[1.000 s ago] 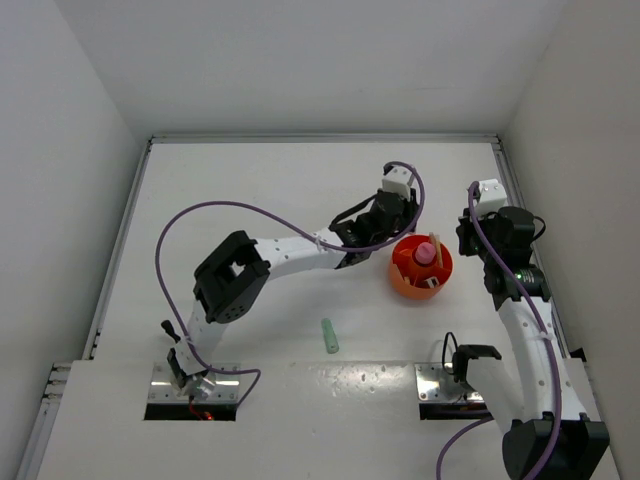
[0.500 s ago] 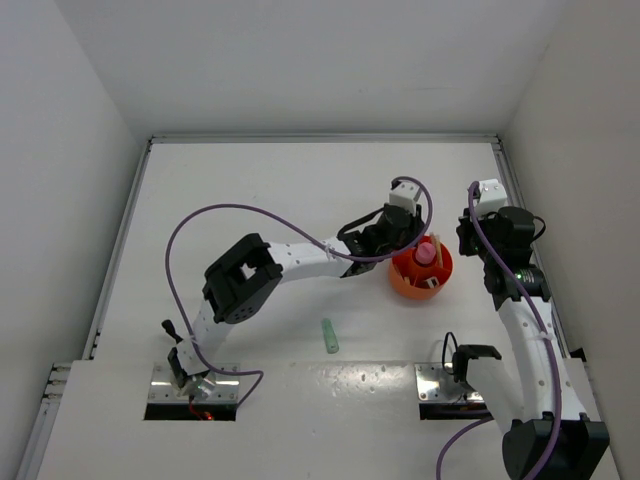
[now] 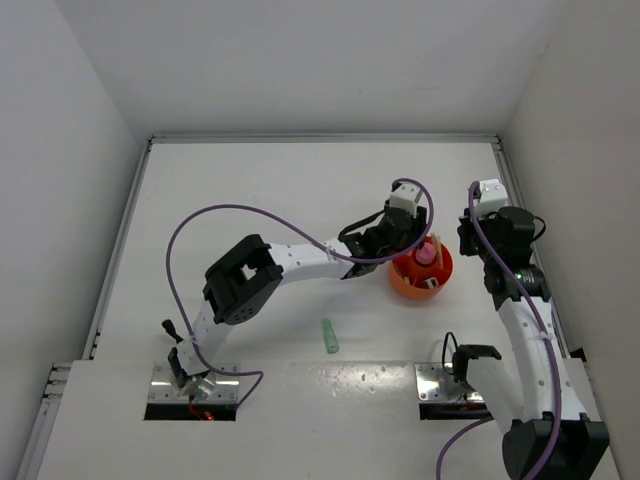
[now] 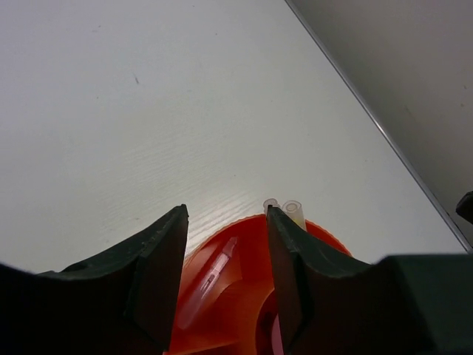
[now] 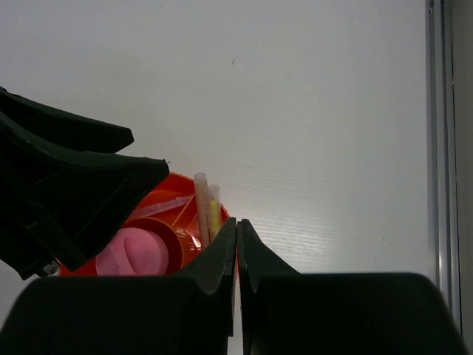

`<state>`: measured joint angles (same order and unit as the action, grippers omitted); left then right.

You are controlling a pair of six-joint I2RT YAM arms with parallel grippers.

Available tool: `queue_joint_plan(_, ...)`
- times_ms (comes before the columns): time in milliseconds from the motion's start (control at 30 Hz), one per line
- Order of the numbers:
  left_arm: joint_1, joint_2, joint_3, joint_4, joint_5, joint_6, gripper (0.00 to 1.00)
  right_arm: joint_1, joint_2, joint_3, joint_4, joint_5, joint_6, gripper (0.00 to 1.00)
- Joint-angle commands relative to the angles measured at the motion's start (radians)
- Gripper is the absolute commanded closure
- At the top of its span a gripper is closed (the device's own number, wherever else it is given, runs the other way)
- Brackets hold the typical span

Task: Sort the stationery into containers
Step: Place the pen in the storage box, then pick up the pen from the center of the board.

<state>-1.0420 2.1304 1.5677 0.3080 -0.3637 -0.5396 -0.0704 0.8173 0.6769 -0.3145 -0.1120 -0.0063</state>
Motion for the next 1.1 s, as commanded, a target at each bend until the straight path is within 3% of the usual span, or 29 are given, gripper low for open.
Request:
queue_joint_plan(0, -0.013, -0.004, 0.008, 0.014, -0.053, -0.005, 0.48, -0.005, 0.000, -0.002, 0.045, 0.011, 0.005, 0.98)
queue_joint_plan(100, -0.013, -0.068, -0.003, -0.018, -0.130, 0.015, 0.70, -0.005, -0.009, -0.002, 0.045, 0.011, 0.005, 0.98)
queue_joint_plan(133, -0.013, -0.094, -0.003, -0.035, -0.158, 0.015, 0.88, -0.005, -0.009, -0.002, 0.045, 0.011, 0.005, 0.98)
queue_joint_plan(167, -0.013, -0.160, -0.017, -0.102, -0.194, -0.017, 0.91, -0.005, -0.009, -0.002, 0.045, 0.011, 0.005, 0.89)
queue_joint_plan(200, -0.024, -0.197, -0.026, -0.151, -0.234, -0.042, 0.93, -0.005, -0.009, -0.002, 0.045, 0.011, 0.005, 0.72)
queue_joint_plan(233, -0.035, -0.237, -0.059, -0.206, -0.318, -0.077, 0.94, -0.005, -0.009, -0.002, 0.045, 0.011, 0.005, 0.52)
queue_joint_plan(267, -0.035, -0.324, -0.084, -0.339, -0.349, -0.123, 0.91, -0.005, -0.009, -0.002, 0.045, 0.002, 0.005, 0.23)
queue_joint_plan(333, -0.044, -0.415, -0.190, -0.487, -0.396, -0.307, 0.70, -0.005, -0.009, -0.002, 0.045, -0.008, 0.005, 0.16)
queue_joint_plan(367, -0.044, -0.458, -0.234, -0.544, -0.362, -0.350, 0.57, -0.005, -0.009, -0.002, 0.034, -0.018, 0.005, 0.16)
queue_joint_plan(400, -0.044, -0.537, -0.279, -0.628, -0.331, -0.428, 0.47, -0.005, -0.009, 0.007, 0.034, -0.028, -0.004, 0.31)
queue_joint_plan(467, -0.053, -0.598, -0.412, -0.679, -0.217, -0.477, 0.22, -0.005, -0.009, 0.007, 0.034, -0.047, -0.004, 0.99)
queue_joint_plan(500, -0.053, -0.619, -0.449, -0.711, -0.177, -0.505, 0.17, -0.005, 0.000, 0.016, 0.019, -0.048, -0.004, 1.00)
queue_joint_plan(567, -0.085, -0.644, -0.514, -0.774, -0.107, -0.536, 0.17, -0.005, 0.000, 0.016, 0.018, -0.060, -0.004, 0.95)
queue_joint_plan(633, -0.111, -0.629, -0.525, -0.826, -0.121, -0.589, 0.22, -0.005, 0.012, 0.027, 0.009, -0.069, -0.004, 0.54)
queue_joint_plan(667, -0.122, -0.616, -0.515, -0.886, -0.130, -0.638, 0.28, -0.005, 0.013, 0.027, 0.000, -0.080, -0.004, 0.42)
queue_joint_plan(767, -0.131, -0.540, -0.476, -0.944, -0.121, -0.686, 0.49, -0.005, 0.013, 0.027, 0.000, -0.071, -0.004, 0.42)
queue_joint_plan(900, -0.162, -0.432, -0.370, -1.098, -0.146, -0.776, 0.47, -0.005, -0.007, 0.027, 0.000, -0.058, -0.004, 0.42)
queue_joint_plan(1067, -0.173, -0.348, -0.322, -1.159, -0.121, -0.885, 0.45, -0.005, -0.017, 0.027, 0.009, -0.049, -0.004, 0.42)
